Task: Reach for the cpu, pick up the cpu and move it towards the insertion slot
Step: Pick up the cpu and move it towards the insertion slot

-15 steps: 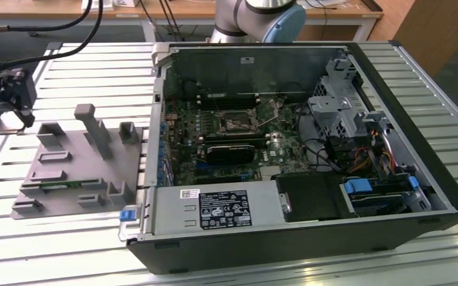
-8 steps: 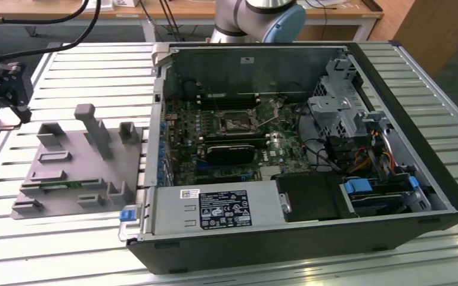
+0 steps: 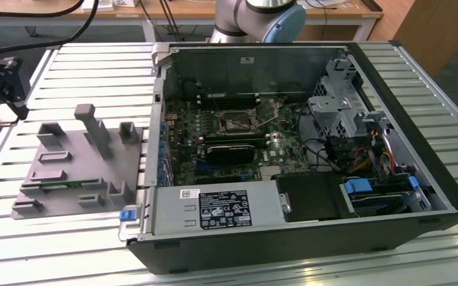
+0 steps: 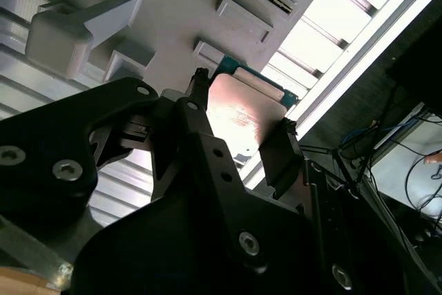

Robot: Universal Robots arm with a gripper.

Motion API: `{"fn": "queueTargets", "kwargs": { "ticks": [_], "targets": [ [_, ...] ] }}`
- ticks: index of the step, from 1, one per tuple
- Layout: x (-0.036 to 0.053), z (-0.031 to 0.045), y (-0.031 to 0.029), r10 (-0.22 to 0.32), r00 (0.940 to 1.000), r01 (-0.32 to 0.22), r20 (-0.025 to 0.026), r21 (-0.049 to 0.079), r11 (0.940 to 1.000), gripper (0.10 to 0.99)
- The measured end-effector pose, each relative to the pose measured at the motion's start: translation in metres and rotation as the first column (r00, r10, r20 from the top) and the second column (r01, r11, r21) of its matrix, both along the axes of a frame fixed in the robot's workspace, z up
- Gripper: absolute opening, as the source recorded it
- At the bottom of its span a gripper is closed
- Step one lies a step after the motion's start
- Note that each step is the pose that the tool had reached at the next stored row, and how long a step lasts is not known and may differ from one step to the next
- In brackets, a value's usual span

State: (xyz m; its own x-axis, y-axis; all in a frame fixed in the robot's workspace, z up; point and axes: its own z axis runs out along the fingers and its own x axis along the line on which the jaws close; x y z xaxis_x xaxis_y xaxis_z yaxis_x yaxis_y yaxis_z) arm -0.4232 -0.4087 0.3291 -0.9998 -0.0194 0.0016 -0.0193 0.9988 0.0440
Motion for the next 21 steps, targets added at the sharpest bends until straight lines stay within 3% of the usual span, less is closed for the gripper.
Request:
{"fn": "queueTargets", "kwargs": {
  "ticks": [21],
  "targets": [
    [0.0000, 0.0145, 0.0000, 0.000, 1.0000, 0.000, 0.0001, 0.000, 1.0000, 0.545]
  ]
}}
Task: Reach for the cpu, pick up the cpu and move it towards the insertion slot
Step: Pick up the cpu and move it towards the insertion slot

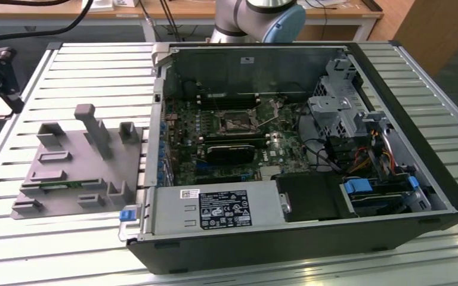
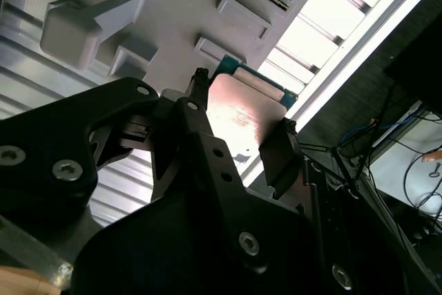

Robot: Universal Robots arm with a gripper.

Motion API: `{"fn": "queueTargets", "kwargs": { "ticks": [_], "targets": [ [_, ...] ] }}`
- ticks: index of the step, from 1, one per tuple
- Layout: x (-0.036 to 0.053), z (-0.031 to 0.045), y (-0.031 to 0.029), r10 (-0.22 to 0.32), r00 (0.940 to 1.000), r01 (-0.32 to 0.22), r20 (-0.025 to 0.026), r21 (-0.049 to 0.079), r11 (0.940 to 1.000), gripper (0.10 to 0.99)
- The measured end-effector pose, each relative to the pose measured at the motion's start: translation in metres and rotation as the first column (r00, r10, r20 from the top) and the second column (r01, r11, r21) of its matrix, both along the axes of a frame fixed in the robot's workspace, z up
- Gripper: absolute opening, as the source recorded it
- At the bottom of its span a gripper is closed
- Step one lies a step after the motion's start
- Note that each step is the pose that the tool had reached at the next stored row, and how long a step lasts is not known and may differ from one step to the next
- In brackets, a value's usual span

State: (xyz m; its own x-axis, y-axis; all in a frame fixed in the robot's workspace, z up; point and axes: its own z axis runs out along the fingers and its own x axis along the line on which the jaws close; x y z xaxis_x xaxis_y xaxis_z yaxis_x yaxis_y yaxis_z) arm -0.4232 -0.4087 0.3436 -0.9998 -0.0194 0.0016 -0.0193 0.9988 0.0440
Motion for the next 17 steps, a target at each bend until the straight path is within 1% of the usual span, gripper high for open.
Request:
{"fn": "queueTargets", "kwargs": {
  "ticks": [17],
  "targets": [
    [0.0000, 0.0096, 0.0000, 0.000, 1.0000, 0.000, -0.0001, 0.000, 1.0000, 0.545]
  ]
}}
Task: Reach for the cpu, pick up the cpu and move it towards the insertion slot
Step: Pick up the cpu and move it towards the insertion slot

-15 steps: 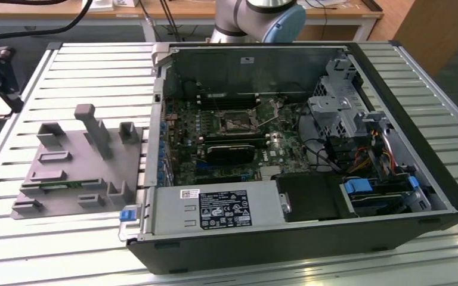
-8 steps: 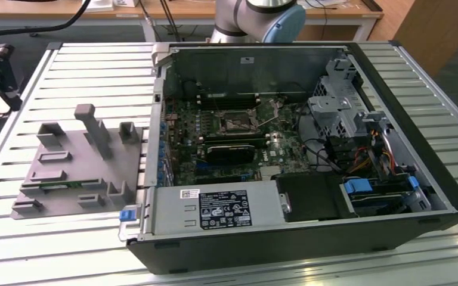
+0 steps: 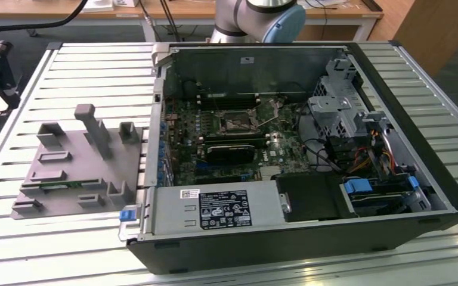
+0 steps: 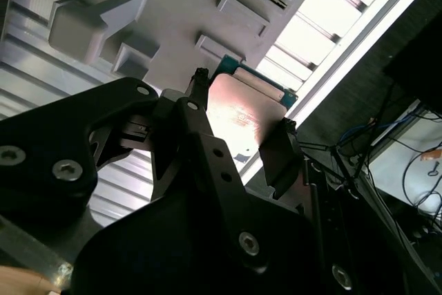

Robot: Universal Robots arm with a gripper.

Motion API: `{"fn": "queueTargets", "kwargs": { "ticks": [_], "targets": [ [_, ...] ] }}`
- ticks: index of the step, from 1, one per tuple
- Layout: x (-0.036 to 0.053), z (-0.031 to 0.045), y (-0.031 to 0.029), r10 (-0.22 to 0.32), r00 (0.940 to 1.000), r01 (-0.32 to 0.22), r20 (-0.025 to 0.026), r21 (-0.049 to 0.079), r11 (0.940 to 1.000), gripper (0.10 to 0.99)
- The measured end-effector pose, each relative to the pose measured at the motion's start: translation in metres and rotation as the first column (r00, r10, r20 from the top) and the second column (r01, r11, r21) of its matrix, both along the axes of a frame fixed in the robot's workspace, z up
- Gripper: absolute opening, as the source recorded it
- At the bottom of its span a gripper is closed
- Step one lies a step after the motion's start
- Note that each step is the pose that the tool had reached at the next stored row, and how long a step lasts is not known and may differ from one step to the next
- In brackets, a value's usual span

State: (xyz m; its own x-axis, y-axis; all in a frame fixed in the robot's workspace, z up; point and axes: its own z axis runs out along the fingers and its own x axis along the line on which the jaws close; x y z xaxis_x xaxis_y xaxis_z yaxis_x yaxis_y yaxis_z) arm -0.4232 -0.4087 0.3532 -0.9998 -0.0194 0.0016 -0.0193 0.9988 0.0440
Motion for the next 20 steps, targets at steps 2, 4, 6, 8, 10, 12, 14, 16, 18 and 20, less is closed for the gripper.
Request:
{"fn": "queueTargets", "kwargs": {
  "ticks": [2, 4, 6, 8, 10, 12, 14, 16, 18, 20],
  "targets": [
    [0.0000, 0.0014, 0.0000, 0.000, 1.0000, 0.000, 0.0000, 0.000, 1.0000, 0.545],
    [0.0000, 0.0029, 0.0000, 0.000, 1.0000, 0.000, 0.0000, 0.000, 1.0000, 0.545],
    [0.0000, 0.0042, 0.0000, 0.000, 1.0000, 0.000, 0.0001, 0.000, 1.0000, 0.545],
    [0.0000, 0.0059, 0.0000, 0.000, 1.0000, 0.000, -0.0001, 0.000, 1.0000, 0.545],
    [0.0000, 0.0078, 0.0000, 0.000, 1.0000, 0.000, 0.0000, 0.000, 1.0000, 0.545],
    [0.0000, 0.0105, 0.0000, 0.000, 1.0000, 0.000, 0.0001, 0.000, 1.0000, 0.545],
    [0.0000, 0.0140, 0.0000, 0.000, 1.0000, 0.000, 0.0000, 0.000, 1.0000, 0.545],
    [0.0000, 0.0176, 0.0000, 0.000, 1.0000, 0.000, 0.0000, 0.000, 1.0000, 0.545],
    [0.0000, 0.0217, 0.0000, 0.000, 1.0000, 0.000, 0.0000, 0.000, 1.0000, 0.545],
    [0.0000, 0.0259, 0.0000, 0.000, 1.0000, 0.000, -0.0001, 0.000, 1.0000, 0.545]
  ]
}}
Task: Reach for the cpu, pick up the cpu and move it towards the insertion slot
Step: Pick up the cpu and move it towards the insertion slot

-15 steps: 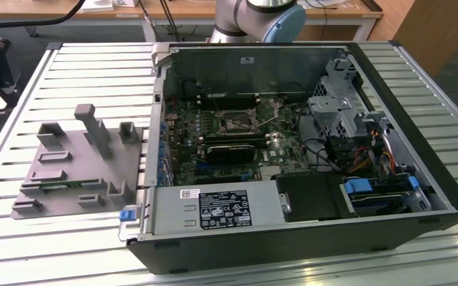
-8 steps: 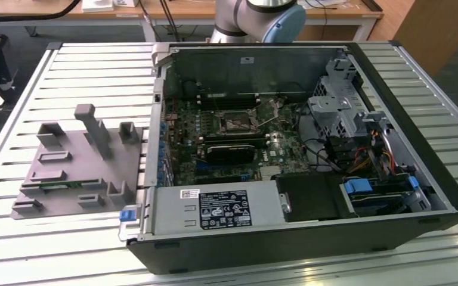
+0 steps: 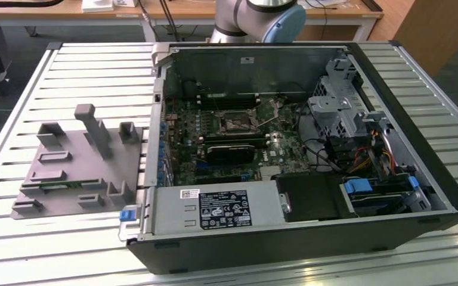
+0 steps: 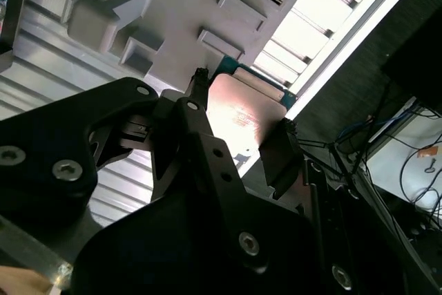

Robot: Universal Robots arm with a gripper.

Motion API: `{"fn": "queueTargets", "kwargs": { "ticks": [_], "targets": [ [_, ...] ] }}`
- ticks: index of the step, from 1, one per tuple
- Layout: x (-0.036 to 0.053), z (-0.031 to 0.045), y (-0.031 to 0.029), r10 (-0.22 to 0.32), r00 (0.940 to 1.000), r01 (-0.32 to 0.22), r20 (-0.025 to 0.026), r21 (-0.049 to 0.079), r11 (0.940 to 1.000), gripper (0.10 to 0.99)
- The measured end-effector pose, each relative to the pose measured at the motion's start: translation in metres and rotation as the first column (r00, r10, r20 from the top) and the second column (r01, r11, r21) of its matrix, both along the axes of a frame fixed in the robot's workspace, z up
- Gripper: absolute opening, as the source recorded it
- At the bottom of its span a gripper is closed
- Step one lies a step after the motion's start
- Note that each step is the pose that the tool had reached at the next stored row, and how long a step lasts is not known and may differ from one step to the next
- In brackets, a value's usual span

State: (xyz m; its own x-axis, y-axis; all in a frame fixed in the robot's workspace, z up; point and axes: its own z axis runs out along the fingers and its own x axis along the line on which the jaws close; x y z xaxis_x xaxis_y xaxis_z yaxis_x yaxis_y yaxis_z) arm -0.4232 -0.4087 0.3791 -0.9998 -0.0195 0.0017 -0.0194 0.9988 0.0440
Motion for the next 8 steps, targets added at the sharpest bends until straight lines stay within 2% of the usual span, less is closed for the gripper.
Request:
{"fn": "queueTargets", "kwargs": {
  "ticks": [8],
  "targets": [
    [0.0000, 0.0202, 0.0001, 0.000, 1.0000, 0.000, 0.0001, 0.000, 1.0000, 0.545]
  ]
}}
